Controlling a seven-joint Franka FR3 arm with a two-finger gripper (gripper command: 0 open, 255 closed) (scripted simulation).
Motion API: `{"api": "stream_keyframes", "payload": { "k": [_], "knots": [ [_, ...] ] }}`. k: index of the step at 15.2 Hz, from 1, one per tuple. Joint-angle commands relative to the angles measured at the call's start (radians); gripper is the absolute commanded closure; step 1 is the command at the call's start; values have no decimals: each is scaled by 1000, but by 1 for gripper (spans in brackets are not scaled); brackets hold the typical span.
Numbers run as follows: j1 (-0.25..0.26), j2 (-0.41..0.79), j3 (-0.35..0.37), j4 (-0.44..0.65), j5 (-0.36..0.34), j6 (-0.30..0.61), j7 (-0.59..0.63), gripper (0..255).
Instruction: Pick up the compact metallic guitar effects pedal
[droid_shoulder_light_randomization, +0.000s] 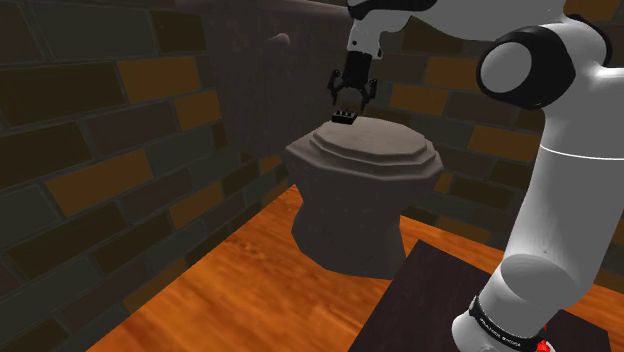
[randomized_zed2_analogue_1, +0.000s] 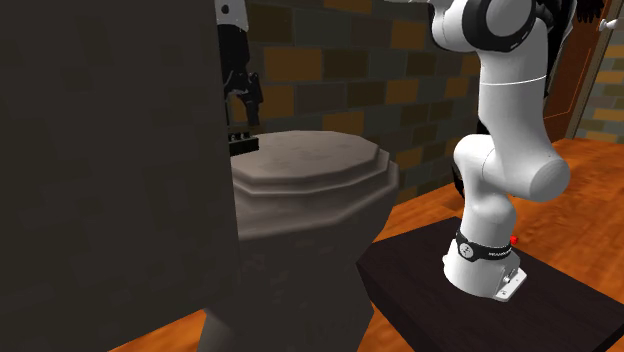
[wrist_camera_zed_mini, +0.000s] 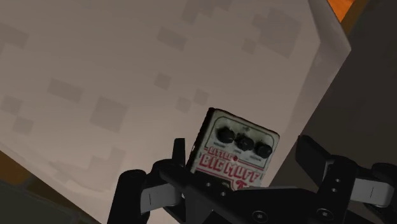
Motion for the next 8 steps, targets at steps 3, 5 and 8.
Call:
{"api": "stream_keyframes", "payload": {
  "k": [3,5,8],
  "knots": [
    [2,-5,0,-42,-2,36,-8,0],
    [3,-5,1,-42,-2,37,-7,255],
    [3,-6,1,-42,-2,37,-7,255]
  ]
}}
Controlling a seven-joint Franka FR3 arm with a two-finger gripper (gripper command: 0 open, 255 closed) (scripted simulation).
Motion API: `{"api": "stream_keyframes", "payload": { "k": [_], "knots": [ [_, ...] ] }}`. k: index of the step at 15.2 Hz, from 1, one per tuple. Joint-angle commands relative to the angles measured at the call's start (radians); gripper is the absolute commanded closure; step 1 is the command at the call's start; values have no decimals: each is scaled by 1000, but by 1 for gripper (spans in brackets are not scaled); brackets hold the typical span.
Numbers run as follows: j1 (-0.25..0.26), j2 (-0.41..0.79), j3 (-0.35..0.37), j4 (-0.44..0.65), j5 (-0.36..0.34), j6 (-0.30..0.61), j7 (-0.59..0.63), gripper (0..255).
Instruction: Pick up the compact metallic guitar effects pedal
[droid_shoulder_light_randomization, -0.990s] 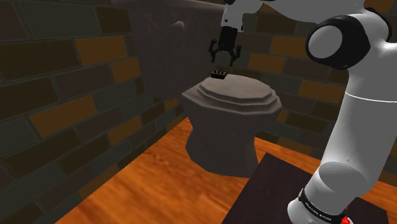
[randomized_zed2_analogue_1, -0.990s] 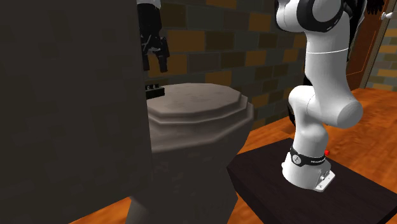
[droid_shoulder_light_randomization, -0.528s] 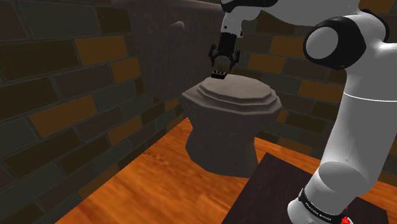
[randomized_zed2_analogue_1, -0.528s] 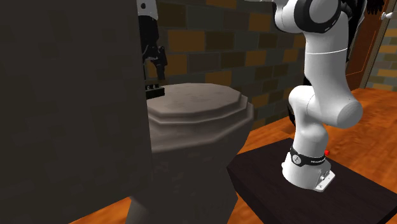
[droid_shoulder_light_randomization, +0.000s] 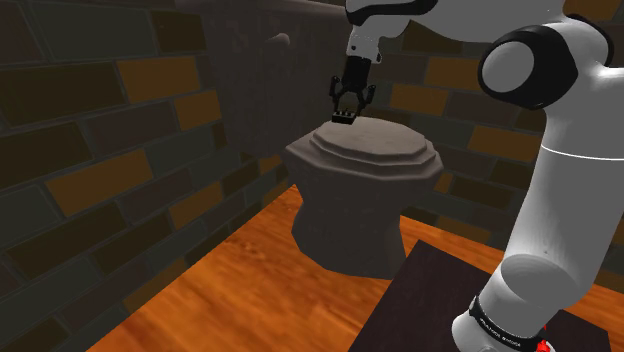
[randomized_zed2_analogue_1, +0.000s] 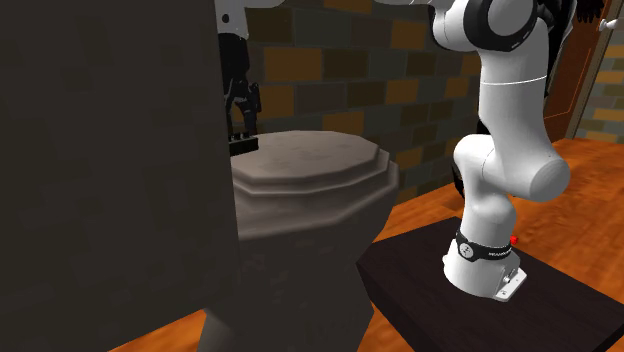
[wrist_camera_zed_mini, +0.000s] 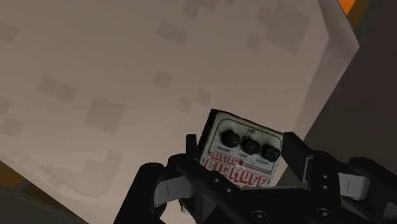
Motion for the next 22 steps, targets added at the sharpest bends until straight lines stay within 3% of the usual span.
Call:
{"api": "stream_keyframes", "payload": {
  "k": [1,5,20,22],
  "knots": [
    [0,1,0,-1,0,0,0,255],
    [-1,1,-1,0,-1,0,-2,255],
    [-37,106,-3,357,37,-249,50,255],
    [-38,108,-3,361,37,-252,50,255]
  ]
}}
